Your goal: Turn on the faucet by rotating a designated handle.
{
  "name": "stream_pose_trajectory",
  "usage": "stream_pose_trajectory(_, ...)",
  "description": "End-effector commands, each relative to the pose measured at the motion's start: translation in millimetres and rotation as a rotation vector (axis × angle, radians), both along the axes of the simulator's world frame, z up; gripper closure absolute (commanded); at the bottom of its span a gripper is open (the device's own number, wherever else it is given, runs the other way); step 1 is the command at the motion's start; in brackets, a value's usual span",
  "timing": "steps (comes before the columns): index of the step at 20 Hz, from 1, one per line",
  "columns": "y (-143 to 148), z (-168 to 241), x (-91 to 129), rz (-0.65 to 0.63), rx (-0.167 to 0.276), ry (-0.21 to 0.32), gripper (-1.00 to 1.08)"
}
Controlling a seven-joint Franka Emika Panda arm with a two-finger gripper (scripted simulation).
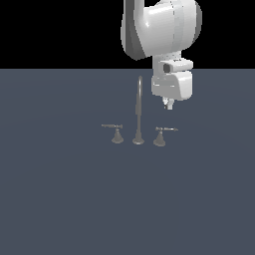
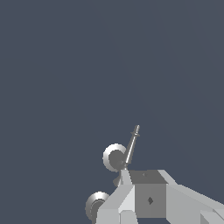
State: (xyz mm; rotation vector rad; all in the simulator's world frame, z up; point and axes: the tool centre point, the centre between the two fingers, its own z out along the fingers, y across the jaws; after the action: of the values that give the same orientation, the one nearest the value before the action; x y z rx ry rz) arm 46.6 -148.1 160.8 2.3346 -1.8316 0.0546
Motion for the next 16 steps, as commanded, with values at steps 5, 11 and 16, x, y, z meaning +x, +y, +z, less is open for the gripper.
stream_pose_trajectory(5, -12.5, -46.1, 14.4, -0.161, 0.058, -0.049, 1.08)
stream_pose_trajectory(11, -20.1, -75.6, 22.4, -0.277, 0.106, -0.083, 1.08)
stream_pose_trajectory(16, -23.8, -89.8, 26.1, -0.338, 0.132, -0.1, 1.08)
